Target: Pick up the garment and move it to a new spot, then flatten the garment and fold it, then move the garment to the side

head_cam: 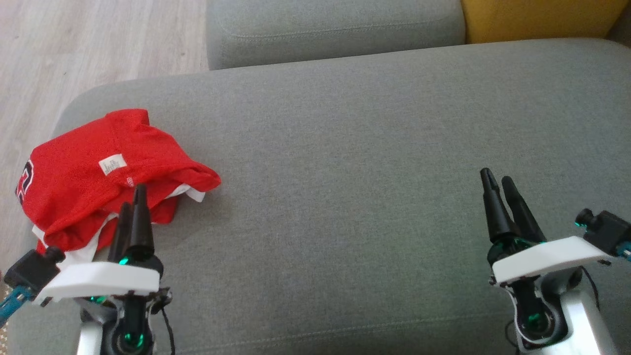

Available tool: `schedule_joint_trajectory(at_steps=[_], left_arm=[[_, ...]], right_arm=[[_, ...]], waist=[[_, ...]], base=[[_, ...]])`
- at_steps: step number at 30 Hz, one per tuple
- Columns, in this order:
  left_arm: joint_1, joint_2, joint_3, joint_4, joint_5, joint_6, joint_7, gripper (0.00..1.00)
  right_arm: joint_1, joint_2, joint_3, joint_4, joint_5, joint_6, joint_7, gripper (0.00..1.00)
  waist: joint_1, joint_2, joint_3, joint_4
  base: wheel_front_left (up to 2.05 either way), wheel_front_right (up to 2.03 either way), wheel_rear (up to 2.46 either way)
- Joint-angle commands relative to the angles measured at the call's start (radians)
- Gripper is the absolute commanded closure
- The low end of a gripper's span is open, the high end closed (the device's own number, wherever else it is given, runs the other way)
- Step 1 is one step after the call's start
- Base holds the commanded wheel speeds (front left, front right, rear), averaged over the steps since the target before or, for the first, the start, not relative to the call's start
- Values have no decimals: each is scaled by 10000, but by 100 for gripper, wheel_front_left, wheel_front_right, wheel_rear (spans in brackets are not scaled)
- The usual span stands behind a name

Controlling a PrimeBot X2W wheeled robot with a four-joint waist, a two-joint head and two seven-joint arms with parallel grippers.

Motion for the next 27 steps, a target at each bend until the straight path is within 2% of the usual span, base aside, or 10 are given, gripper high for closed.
schedule_joint_trajectory(at_steps=[1,5,9,14,18,27], left_arm=[[-439,133,103,-464,235,17,-102,0],[-460,306,-233,-563,1166,273,-221,0],[-498,814,-919,-495,2259,726,-339,0],[-666,1395,-2056,-266,3258,1669,-487,0],[-690,1597,-2503,63,3480,2464,-606,0],[-1126,2353,-3746,193,4762,3716,-904,0]], right_arm=[[-600,-86,148,-458,-274,-1,-125,0],[-662,-93,313,-628,-1100,-1,-243,0],[-698,-87,453,-651,-1786,-1,-360,0],[-747,-85,746,-763,-2562,-1,-507,0],[-652,-76,568,-844,-2845,-1,-625,0],[-559,-74,888,-795,-4256,-1,-921,0]], waist=[[0,0,4,-2],[0,0,29,-8],[0,0,31,-16],[0,0,16,-32],[0,0,0,-45],[0,0,-22,-73]], base=[[0,0,0],[0,0,0],[0,0,0],[0,0,0],[0,0,0],[0,0,0]])
